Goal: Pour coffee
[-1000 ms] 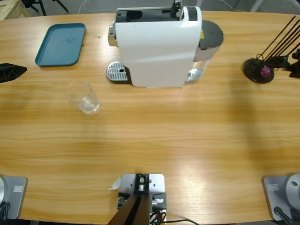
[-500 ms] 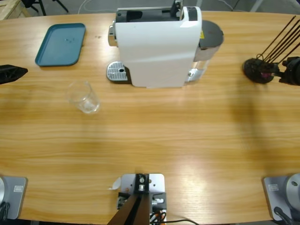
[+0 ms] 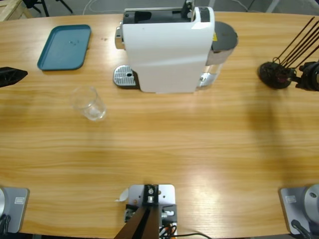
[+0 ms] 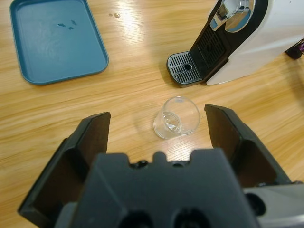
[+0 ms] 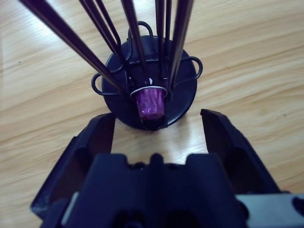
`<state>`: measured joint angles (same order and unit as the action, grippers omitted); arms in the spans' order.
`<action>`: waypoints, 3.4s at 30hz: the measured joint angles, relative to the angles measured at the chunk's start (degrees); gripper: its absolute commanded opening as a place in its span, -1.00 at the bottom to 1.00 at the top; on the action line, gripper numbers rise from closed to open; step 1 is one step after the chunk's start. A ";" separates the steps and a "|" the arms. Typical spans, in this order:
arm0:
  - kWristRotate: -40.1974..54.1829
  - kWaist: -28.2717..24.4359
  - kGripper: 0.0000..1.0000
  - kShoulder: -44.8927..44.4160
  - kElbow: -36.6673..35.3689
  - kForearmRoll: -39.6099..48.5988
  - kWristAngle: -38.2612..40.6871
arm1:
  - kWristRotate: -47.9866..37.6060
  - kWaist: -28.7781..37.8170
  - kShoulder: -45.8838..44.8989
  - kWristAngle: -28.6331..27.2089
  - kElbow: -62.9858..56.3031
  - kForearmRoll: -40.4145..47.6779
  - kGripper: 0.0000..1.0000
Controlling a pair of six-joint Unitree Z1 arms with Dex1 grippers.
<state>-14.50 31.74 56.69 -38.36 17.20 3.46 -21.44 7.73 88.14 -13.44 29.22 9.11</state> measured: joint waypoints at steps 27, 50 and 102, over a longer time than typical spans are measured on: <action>0.00 0.00 0.71 1.89 0.01 -0.45 0.00 | 0.00 -2.02 4.81 0.04 -0.04 4.66 0.20; 0.00 0.00 0.71 2.03 0.04 -0.66 0.00 | 0.69 -2.15 5.44 2.06 -0.26 4.94 -1.00; 0.00 -0.07 1.00 2.15 1.58 -3.51 1.36 | 38.82 30.99 -25.91 7.90 35.95 -42.19 -1.00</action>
<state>-14.50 31.67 58.84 -36.78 13.70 4.81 17.39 38.72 62.24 -5.54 65.17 -33.08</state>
